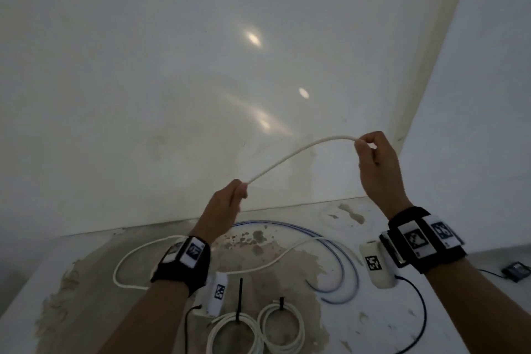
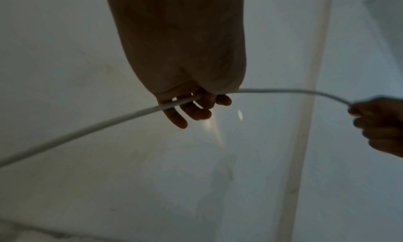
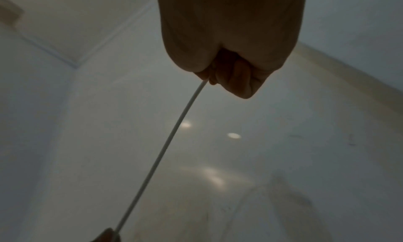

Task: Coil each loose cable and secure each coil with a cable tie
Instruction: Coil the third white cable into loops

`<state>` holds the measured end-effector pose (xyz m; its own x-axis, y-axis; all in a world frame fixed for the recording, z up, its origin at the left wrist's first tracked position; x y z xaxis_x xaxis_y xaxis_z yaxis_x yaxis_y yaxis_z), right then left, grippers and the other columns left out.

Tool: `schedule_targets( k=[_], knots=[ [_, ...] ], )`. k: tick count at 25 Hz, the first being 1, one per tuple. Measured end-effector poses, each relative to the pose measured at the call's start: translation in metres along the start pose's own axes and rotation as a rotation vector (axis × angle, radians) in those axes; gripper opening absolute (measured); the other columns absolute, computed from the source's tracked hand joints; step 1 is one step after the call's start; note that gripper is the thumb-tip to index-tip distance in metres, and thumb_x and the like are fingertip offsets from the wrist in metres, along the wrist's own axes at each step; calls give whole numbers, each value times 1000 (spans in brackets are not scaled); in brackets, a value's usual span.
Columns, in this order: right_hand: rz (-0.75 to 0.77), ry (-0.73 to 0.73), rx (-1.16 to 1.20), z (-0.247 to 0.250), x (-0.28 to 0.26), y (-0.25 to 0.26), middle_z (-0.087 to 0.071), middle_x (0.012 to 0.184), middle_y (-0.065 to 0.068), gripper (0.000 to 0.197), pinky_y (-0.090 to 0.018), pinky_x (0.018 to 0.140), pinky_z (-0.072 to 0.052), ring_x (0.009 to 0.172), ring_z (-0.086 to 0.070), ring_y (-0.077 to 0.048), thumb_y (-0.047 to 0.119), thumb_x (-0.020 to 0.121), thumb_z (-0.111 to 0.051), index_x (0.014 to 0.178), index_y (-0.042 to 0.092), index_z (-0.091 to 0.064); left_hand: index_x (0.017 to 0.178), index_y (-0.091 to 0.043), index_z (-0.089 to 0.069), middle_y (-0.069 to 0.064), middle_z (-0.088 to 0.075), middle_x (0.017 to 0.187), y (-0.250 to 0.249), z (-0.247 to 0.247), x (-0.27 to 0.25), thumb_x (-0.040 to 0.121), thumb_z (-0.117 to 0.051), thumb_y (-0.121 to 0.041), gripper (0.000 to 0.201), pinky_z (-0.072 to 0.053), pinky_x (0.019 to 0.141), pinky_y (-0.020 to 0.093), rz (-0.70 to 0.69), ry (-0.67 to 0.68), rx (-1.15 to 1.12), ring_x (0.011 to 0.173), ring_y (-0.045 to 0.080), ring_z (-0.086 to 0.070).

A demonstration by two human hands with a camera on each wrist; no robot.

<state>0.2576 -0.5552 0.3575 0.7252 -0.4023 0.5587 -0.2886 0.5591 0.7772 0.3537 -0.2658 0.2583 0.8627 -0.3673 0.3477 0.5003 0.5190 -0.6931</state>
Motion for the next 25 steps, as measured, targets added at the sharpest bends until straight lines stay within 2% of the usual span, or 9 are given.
schedule_targets(
  k=[4,7,11,14,18,19,21,23,25],
  knots=[
    [-73,139,-299,-17,-22,-40,-52,59,0,21,-27,49,-34,50,-46,-13,23,103,-49,90,7,-55,80,-23,-51,-2,-38,61,5,34,-5,105,-34,-31,31,-27,48,27,66,-115,-107,46,8,-28],
    [-17,555,-664,-57,-56,-40,-62,75,-4,28,-30,57,-42,65,-57,-22,26,103,-47,93,7,-64,94,-22,-60,-3,-39,66,-7,42,1,106,-33,-22,30,-27,47,23,155,-143,-353,45,5,-29],
    [134,882,-685,-86,-98,5,-67,84,-13,42,-34,65,-46,73,-62,-28,33,104,-42,83,4,-64,119,-10,-60,3,-54,83,-36,34,-4,105,-35,-10,29,-43,53,20,190,-36,-548,55,7,-51],
    [212,1126,-544,-92,-116,43,-69,83,-11,40,-37,68,-50,71,-63,-25,32,102,-46,87,3,-70,129,-8,-54,7,-67,100,-57,24,-13,104,-38,-10,30,-57,75,28,188,54,-648,80,19,-71],
    [236,984,-243,-83,-91,74,-75,80,5,35,-14,63,-45,62,-62,-2,34,101,-55,82,15,-78,130,-13,-59,6,-71,116,-80,12,-33,107,-31,-25,38,-54,92,34,138,319,-595,103,25,-70],
    [210,920,-173,-81,-83,74,-73,73,5,36,-14,58,-42,54,-57,-3,35,100,-56,80,15,-78,126,-12,-62,8,-72,112,-86,7,-40,107,-28,-30,43,-54,93,36,178,374,-654,101,29,-70],
    [160,830,-108,-80,-75,69,-70,65,2,38,-28,53,-42,47,-50,-12,38,99,-56,76,19,-78,122,-10,-64,10,-70,95,-91,-3,-49,106,-23,-37,52,-54,89,44,253,422,-773,89,37,-69],
    [127,761,-127,-80,-73,61,-70,69,2,37,-41,62,-48,58,-58,-23,42,98,-56,70,29,-75,125,-11,-62,11,-67,95,-92,-6,-52,104,-23,-33,49,-54,87,51,251,429,-782,77,36,-66],
    [129,678,-216,-77,-75,55,-63,76,5,35,-37,69,-49,72,-59,-18,47,97,-55,64,42,-65,132,-19,-56,14,-70,104,-95,-4,-55,100,-30,-29,42,-55,79,47,204,468,-742,70,30,-61]
  ],
)
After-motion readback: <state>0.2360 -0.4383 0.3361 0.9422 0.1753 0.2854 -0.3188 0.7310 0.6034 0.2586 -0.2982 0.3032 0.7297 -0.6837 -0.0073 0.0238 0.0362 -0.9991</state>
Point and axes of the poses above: each hand's wrist, its own x-axis towards the middle knuckle, its own z-axis out of the back of the hand, y = z × x, the point moved 5 cm from there along x, towards the middle knuckle
